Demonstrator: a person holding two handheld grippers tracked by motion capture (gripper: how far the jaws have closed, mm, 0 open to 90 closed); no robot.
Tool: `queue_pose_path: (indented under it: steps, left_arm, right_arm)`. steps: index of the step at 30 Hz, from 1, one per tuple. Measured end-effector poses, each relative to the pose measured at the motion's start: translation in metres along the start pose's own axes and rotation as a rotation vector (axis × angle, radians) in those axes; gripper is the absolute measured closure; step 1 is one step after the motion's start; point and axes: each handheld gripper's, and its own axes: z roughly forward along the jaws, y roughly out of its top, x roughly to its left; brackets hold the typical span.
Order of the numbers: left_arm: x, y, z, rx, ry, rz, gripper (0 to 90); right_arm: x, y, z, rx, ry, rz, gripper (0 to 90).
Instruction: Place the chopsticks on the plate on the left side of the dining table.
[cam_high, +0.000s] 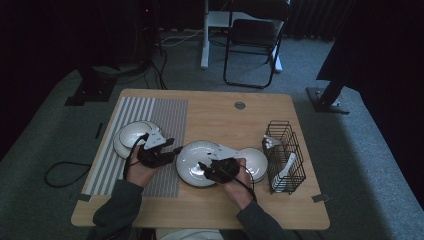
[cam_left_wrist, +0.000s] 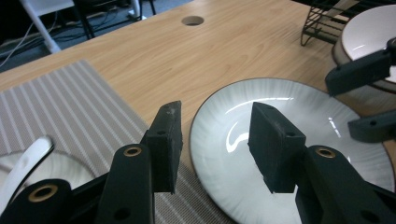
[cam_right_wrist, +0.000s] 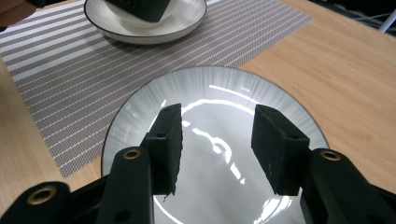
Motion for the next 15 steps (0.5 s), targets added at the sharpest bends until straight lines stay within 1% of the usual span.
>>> queue_pose_path:
  steps: [7,14,15]
  left_arm:
    - [-0.003,0.013,0.006,-0.014,-0.033,0.010,55.3]
    - [-0.006,0.028,0.013,-0.028,-0.057,0.026,55.4]
    - [-0.006,0.029,0.014,-0.029,-0.058,0.023,55.4]
  right_arm:
    - [-0.001,-0.011,-0.006,0.011,0.009,0.013,52.5]
    - [-0.001,-0.017,-0.011,0.010,0.007,0.023,52.5]
    - [-0.001,-0.018,-0.012,0.009,0.008,0.028,52.5]
